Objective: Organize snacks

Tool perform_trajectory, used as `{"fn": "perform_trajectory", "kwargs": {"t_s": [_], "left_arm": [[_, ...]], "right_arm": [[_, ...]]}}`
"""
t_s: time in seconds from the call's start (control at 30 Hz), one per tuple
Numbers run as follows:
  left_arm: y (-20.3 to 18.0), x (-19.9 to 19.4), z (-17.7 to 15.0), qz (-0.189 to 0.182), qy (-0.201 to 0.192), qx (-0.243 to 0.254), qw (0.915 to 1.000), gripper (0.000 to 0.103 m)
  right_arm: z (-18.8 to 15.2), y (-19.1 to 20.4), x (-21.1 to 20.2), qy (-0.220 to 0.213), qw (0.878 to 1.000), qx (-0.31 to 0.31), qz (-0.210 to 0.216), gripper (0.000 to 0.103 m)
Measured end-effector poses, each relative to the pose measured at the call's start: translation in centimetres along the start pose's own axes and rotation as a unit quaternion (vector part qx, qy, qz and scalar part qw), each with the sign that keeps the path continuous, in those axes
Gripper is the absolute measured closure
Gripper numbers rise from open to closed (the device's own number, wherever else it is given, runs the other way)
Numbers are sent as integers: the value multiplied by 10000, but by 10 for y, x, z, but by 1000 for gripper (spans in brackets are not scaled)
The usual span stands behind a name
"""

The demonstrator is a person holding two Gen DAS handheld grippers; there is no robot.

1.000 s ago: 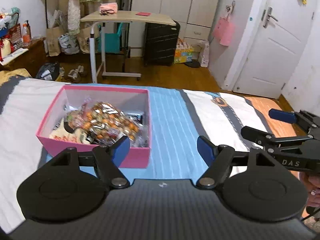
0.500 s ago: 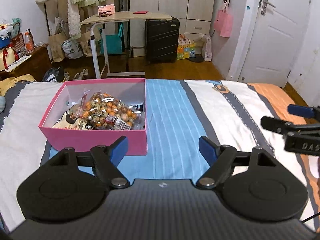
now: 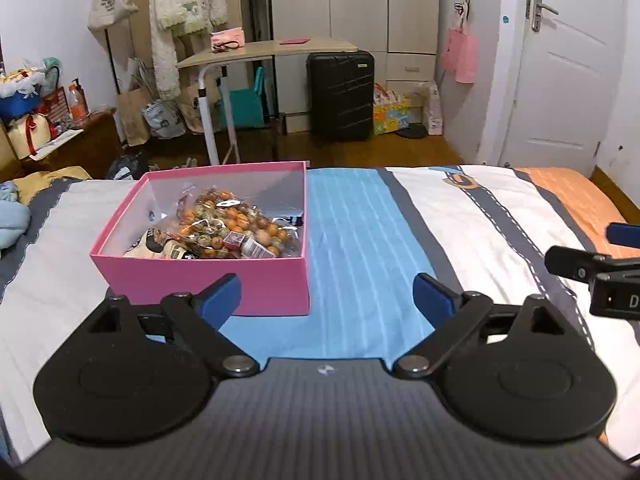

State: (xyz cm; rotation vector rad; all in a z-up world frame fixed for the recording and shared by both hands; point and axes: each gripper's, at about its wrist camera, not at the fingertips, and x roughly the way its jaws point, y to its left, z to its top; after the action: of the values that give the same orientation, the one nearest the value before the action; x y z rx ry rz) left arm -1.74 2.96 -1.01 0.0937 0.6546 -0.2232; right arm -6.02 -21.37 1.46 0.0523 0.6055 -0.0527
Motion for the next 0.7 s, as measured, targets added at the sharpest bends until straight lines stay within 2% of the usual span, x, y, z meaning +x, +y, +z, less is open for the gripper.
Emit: {"fn": "perform_trajectory", "kwargs": {"t_s": [0.2, 0.33, 0.43, 0.7], "left_arm": [[3, 2, -5, 6, -99, -151, 9998, 3], [3, 7, -8, -52, -65, 117, 9999, 3], [3, 5, -11, 9, -181, 188, 9997, 3], [4, 3, -12, 55, -328, 142, 9993, 3]], "right_arm": [[-4, -1, 4, -40, 9999, 115, -112, 2], [-6, -1, 5, -141, 9995, 214, -201, 2], [-8, -1, 7, -168, 9992, 266, -259, 2], [-12, -4, 11, -117, 9987, 353, -360, 2]]}}
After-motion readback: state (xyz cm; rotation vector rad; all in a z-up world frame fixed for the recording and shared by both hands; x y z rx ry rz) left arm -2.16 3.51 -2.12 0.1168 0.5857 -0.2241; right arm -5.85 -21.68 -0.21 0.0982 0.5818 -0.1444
